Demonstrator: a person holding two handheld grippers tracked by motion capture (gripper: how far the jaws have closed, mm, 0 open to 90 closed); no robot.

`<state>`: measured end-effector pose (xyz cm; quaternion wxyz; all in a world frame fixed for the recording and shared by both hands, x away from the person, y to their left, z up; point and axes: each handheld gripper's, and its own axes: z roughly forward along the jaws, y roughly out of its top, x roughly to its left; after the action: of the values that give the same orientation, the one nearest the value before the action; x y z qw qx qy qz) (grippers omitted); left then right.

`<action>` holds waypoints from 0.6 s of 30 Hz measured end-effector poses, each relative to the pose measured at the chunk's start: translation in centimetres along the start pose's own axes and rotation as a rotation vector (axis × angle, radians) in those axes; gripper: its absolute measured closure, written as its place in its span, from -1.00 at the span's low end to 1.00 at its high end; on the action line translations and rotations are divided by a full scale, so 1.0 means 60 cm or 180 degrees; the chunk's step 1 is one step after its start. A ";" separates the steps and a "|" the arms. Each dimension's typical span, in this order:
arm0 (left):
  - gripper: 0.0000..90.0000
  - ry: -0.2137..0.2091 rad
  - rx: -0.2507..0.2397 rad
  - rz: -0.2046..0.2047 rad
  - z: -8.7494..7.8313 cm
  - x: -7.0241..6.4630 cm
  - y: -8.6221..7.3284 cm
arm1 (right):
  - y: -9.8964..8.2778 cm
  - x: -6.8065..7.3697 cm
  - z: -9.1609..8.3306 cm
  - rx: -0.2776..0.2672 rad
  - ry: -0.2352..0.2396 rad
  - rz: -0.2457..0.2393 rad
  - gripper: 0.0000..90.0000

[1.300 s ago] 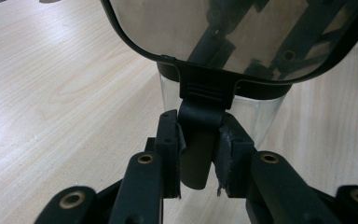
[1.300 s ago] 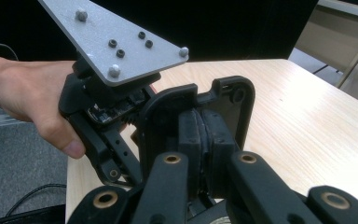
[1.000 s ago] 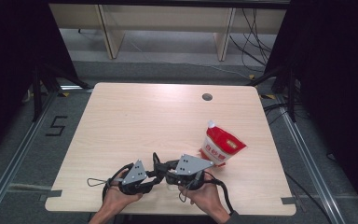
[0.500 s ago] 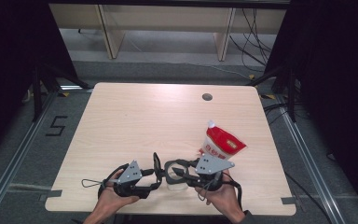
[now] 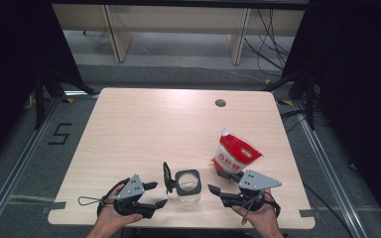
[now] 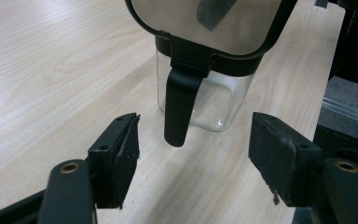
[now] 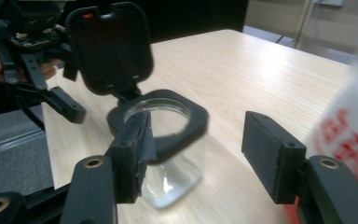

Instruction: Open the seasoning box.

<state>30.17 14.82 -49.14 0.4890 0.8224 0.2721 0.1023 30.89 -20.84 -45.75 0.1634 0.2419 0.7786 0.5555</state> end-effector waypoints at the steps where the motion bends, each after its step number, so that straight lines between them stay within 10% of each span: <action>1: -0.30 0.0003 0.0009 0.0036 -0.001 0.001 0.000 | -0.003 -0.002 -0.003 -0.0020 -0.0018 0.0034 -0.05; 10: -0.56 0.0028 -0.0015 -0.0099 -0.004 -0.004 -0.003 | -0.027 -0.016 -0.037 0.0020 -0.0168 0.0056 -0.24; 18: -0.64 0.0039 0.0002 -0.0179 -0.011 -0.009 -0.004 | -0.044 -0.023 -0.061 0.0116 -0.0275 0.0369 -0.36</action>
<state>29.32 15.12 -48.97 0.4899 0.8139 0.2981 0.0935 29.62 -25.18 -47.07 0.1600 0.3133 0.7655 0.5388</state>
